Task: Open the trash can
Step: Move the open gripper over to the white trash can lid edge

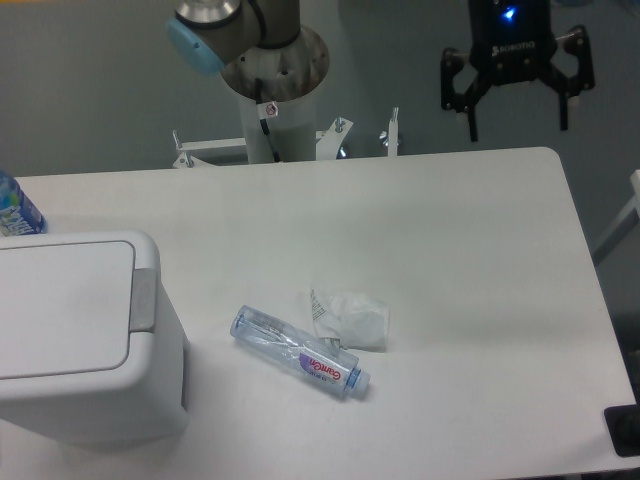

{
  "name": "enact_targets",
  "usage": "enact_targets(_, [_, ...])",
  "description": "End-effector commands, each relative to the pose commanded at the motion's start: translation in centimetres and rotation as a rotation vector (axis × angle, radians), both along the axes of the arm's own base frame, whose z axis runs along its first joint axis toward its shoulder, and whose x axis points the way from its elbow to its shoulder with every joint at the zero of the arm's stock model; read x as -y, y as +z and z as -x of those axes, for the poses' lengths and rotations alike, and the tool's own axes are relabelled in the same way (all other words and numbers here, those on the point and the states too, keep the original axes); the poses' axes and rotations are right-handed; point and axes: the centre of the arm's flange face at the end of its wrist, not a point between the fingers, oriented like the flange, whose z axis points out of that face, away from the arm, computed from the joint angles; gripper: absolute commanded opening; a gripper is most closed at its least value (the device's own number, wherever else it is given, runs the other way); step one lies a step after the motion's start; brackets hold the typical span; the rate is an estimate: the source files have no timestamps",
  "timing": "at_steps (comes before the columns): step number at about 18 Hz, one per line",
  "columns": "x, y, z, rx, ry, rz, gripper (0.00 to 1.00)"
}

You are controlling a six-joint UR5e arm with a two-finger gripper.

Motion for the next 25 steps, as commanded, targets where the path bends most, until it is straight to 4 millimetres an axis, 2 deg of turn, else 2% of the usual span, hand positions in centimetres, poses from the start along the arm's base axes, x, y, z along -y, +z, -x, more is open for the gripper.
enact_targets(7, [-3.3,0.4,-2.4,0.025,0.044,-0.069,1.00])
enact_targets(9, [-5.3,0.2,-4.0,0.044,0.030,-0.082,1.00])
enact_targets(12, [-7.8,0.0,-5.0,0.092,0.082,-0.120,1.00])
enact_targets(15, [-12.2,-0.3,-8.2,0.149,0.089,-0.154,1.00])
enact_targets(18, [-15.0,-1.8,-9.7,0.250,0.212,-0.198,1.00])
enact_targets(22, [-18.5,-2.8,-13.4,0.304,0.203,-0.200,1.00])
enact_targets(25, [-21.4,-4.9,-16.3,0.402,0.199,-0.201,1.00])
